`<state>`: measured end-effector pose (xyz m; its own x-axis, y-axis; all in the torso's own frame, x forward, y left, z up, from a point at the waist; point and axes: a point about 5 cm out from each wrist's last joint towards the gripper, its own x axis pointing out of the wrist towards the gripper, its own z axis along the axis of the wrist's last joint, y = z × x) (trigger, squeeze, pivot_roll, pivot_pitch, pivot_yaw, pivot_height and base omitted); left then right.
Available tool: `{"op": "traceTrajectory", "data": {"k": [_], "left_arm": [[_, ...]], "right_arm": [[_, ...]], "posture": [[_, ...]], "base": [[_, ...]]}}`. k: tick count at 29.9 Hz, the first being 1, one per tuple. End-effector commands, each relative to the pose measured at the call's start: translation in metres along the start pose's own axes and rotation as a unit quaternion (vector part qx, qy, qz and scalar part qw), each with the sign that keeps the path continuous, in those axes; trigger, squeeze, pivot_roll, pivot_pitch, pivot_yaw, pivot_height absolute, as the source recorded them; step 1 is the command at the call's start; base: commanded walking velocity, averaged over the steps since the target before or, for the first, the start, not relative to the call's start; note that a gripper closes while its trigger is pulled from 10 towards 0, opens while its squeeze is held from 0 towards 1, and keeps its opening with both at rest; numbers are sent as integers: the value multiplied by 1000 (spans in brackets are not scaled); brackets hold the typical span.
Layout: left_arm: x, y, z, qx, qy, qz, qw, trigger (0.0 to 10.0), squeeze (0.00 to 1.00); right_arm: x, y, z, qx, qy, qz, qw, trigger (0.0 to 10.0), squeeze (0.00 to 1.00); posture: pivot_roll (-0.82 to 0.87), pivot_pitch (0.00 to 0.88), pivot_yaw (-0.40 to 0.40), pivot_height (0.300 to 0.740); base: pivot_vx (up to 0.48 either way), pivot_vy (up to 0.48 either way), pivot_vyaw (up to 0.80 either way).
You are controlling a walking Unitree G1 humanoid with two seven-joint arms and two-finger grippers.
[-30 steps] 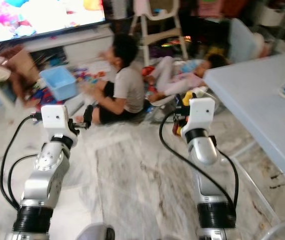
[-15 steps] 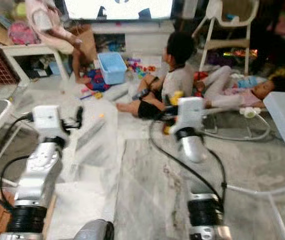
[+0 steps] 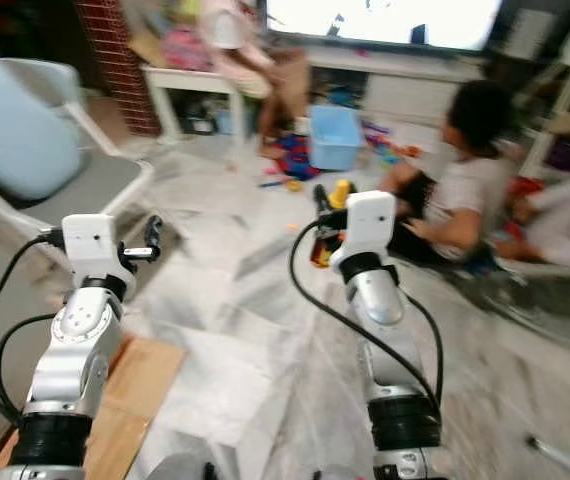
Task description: Restocking fridge
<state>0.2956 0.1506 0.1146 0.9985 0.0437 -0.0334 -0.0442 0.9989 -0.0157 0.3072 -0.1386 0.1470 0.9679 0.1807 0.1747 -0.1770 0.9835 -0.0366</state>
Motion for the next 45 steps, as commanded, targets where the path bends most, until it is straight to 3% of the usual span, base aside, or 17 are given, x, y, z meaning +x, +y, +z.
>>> {"op": "traceTrajectory", "data": {"k": [1, 16, 38, 41, 45], "left_arm": [[2, -4, 4, 4, -6, -7, 1000, 10000, 0], [4, -6, 6, 6, -15, -11, 1000, 10000, 0], [1, 7, 5, 8, -18, 8, 1000, 10000, 0], [-3, 7, 3, 13, -11, -3, 1000, 10000, 0], [-19, 13, -2, 21, 0, -38, 999, 10000, 0]], "right_arm": [[0, -4, 6, 1, -15, -6, 1000, 10000, 0], [7, -2, 9, 0, -24, 2, 1000, 10000, 0], [4, -5, 6, -4, -20, -3, 1000, 10000, 0], [0, -9, 3, -20, -9, -6, 1000, 10000, 0], [-19, -22, -7, -37, 19, -15, 999, 10000, 0]], "posture": [[13, 0, 9, 740], [17, 0, 4, 740], [20, 0, 4, 740], [21, 0, 2, 740], [24, 0, -5, 740]], "base": [[0, 476, 800], [0, 477, 707], [0, 480, 0], [0, 0, 0], [0, 0, 0]]}}
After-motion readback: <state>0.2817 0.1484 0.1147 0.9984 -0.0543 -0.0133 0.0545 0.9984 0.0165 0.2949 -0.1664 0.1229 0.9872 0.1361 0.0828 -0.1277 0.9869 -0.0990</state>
